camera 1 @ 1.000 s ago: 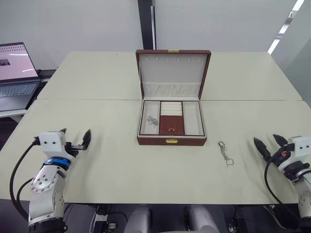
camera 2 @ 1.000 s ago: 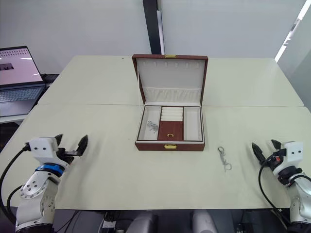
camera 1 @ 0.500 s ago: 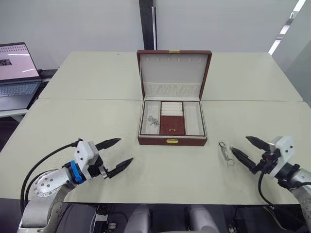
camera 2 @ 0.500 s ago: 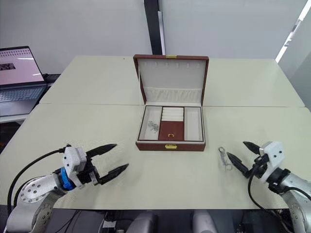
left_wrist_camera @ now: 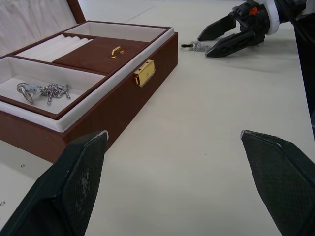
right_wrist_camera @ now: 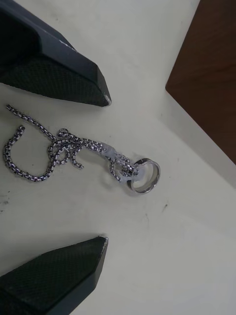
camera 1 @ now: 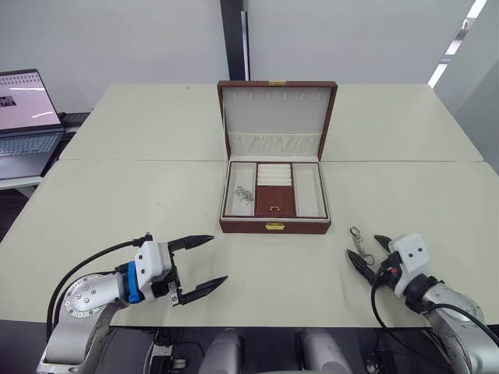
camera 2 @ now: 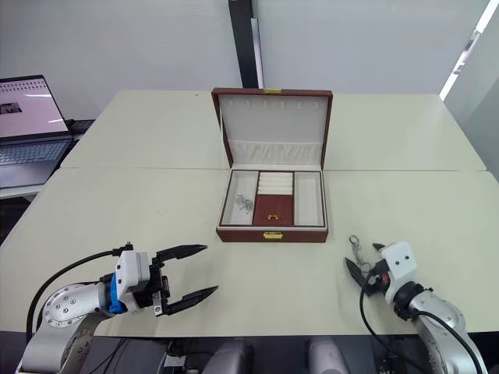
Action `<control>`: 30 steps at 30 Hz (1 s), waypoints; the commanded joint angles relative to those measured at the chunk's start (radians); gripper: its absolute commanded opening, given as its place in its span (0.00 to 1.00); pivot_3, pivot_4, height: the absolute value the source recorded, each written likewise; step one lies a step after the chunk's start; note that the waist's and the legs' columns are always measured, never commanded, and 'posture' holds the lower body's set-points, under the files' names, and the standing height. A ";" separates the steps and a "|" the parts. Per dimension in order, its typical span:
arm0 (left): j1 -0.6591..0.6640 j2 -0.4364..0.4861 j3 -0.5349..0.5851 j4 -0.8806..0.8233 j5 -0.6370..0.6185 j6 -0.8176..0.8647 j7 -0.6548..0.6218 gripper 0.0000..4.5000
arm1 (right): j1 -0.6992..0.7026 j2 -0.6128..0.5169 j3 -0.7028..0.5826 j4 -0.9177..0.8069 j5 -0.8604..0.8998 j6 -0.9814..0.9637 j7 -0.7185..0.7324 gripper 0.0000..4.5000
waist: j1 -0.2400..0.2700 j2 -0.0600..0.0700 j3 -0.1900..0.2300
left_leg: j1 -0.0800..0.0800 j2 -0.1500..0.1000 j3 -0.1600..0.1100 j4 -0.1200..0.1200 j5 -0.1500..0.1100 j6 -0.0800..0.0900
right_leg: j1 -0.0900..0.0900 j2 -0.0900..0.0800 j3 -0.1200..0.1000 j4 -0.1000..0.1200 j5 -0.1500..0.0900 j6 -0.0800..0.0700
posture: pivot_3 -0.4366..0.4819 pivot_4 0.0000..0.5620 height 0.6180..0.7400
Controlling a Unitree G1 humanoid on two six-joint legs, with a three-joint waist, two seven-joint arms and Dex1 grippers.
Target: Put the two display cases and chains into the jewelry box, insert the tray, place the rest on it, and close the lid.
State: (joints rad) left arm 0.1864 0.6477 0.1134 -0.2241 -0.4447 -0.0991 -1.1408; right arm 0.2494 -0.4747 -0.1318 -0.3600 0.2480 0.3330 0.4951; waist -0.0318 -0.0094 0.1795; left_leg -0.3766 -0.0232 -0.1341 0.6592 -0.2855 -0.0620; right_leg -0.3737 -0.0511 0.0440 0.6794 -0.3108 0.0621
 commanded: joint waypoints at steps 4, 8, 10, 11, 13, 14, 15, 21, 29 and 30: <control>-0.003 -0.012 0.014 -0.002 -0.003 -0.010 0.028 1.00 | 0.002 0.004 0.026 0.003 -0.013 0.031 -0.005 0.86 | 0.000 -0.001 -0.001 | 0.002 0.000 0.000 0.000 0.000 0.000 | 0.002 0.000 0.000 0.000 0.000 0.000 | 0.48 0.27 1.00; -0.004 -0.012 0.015 0.003 -0.004 -0.009 0.039 1.00 | 0.022 -0.004 0.047 -0.006 -0.024 0.046 0.000 0.58 | 0.000 -0.002 -0.001 | 0.002 0.000 0.000 0.000 0.000 0.000 | 0.002 0.000 0.000 0.000 0.000 0.000 | 0.48 0.27 1.00; -0.010 -0.013 0.011 0.007 -0.004 -0.010 0.044 1.00 | 0.027 -0.008 0.052 -0.007 -0.033 0.047 0.000 0.46 | 0.000 -0.002 -0.002 | 0.002 0.000 0.000 0.000 0.000 0.000 | 0.002 0.000 0.000 0.000 0.000 0.000 | 0.48 0.27 1.00; -0.015 -0.015 0.010 0.010 -0.003 -0.009 0.047 1.00 | 0.028 -0.008 0.051 -0.007 -0.037 0.049 -0.003 0.41 | 0.000 -0.003 -0.002 | 0.002 0.000 0.000 0.000 0.000 0.000 | 0.002 0.000 0.000 0.000 0.000 0.000 | 0.48 0.27 1.00; -0.025 -0.018 0.009 0.018 -0.002 -0.008 0.053 1.00 | 0.026 -0.007 0.047 -0.006 -0.039 0.050 -0.005 0.33 | 0.000 -0.004 -0.003 | 0.003 0.000 0.000 0.000 0.000 0.000 | 0.002 0.000 0.000 0.000 0.000 0.000 | 0.48 0.27 1.00; -0.029 -0.019 0.008 0.021 -0.002 -0.009 0.054 1.00 | 0.024 -0.006 0.045 -0.005 -0.038 0.050 -0.006 0.27 | 0.000 -0.005 -0.003 | 0.003 0.000 0.000 0.000 0.000 0.000 | 0.002 0.000 0.000 0.000 0.000 0.000 | 0.48 0.27 1.00; -0.033 -0.020 0.008 0.023 -0.001 -0.009 0.056 1.00 | 0.023 -0.006 0.043 -0.005 -0.037 0.049 -0.006 0.23 | 0.000 -0.005 -0.004 | 0.003 0.000 0.000 0.000 0.000 0.000 | 0.002 0.000 0.000 0.000 0.000 0.000 | 0.48 0.27 1.00; -0.049 -0.028 0.008 0.031 -0.005 -0.005 0.068 1.00 | 0.016 -0.003 0.030 -0.012 -0.024 0.042 -0.004 0.01 | 0.000 -0.005 -0.004 | 0.003 0.000 0.000 0.000 0.000 0.000 | 0.002 0.000 0.000 0.000 0.000 0.000 | 0.48 0.27 1.00; -0.034 -0.029 0.005 0.006 -0.020 -0.001 0.056 1.00 | -0.032 -0.009 -0.041 -0.125 0.102 0.037 0.048 0.01 | -0.001 -0.004 -0.003 | 0.002 0.000 0.000 0.000 0.000 0.000 | 0.002 0.000 0.000 0.000 0.000 0.000 | 0.48 0.27 1.00; -0.032 -0.030 0.006 0.002 -0.024 0.004 0.059 1.00 | -0.043 -0.015 -0.045 -0.141 0.118 0.047 0.056 0.01 | -0.002 -0.003 -0.002 | 0.002 0.000 0.000 0.000 0.000 0.000 | 0.002 0.000 0.001 0.000 0.000 0.000 | 0.48 0.27 1.00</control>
State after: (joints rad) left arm 0.1497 0.6218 0.1135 -0.1894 -0.4498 -0.0944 -1.0817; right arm 0.2332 -0.4731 -0.1454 -0.4246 0.3184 0.3779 0.5316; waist -0.0340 -0.0127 0.1772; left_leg -0.3743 -0.0227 -0.1337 0.6590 -0.2856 -0.0619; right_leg -0.3723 -0.0508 0.0450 0.6797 -0.3109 0.0621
